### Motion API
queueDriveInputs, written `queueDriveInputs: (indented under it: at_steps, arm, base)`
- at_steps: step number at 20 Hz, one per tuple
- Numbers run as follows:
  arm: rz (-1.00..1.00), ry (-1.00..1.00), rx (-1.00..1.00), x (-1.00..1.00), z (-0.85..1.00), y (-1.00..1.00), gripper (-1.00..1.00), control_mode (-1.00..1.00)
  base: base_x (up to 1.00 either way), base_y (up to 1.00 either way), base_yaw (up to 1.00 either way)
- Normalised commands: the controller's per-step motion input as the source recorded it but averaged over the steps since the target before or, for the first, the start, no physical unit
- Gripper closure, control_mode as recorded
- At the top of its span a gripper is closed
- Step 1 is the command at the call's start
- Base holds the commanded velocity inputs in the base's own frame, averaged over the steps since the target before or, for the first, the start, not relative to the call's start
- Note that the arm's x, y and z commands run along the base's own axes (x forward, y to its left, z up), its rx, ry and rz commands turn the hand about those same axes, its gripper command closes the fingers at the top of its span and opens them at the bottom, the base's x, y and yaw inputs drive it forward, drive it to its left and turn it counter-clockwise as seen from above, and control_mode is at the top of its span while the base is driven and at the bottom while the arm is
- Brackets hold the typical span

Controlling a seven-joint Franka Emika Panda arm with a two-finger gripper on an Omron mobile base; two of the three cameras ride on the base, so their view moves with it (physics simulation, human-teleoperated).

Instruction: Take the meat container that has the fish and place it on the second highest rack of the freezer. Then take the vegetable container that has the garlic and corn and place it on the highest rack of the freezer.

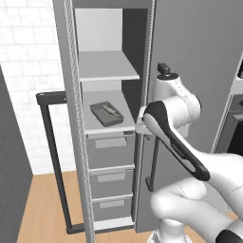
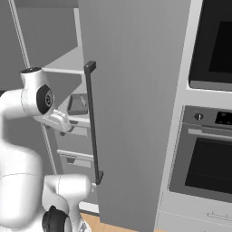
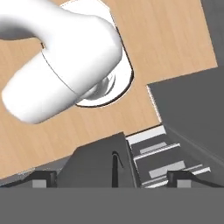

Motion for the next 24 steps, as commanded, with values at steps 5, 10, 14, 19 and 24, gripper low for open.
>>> queueDriveInputs:
  at_steps: [5,10,14,19,24]
  arm:
    - [0.21,-0.13,0.07,-0.14,0.26,-0.89,-1.0,-1.0]
    - [0.07,-0.04,0.15,-0.09,0.12,-0.38,-1.0,-1.0]
    - [0.04,0.0,0.0,-0.2,-0.07,0.0,-1.0,-1.0]
    - [0.0,0.0,0.0,-0.01,-0.02,0.0,-1.0,1.0]
    - [0.0,0.0,0.0,0.0,0.0,0.0,-1.0,1.0]
  base:
    - [0.0,0.0,0.0]
    - [0.0,0.0,0.0]
    - [0.0,0.0,0.0]
    - [-0.01,-0.02,0.0]
    - [-0.58,-0.3,0.0]
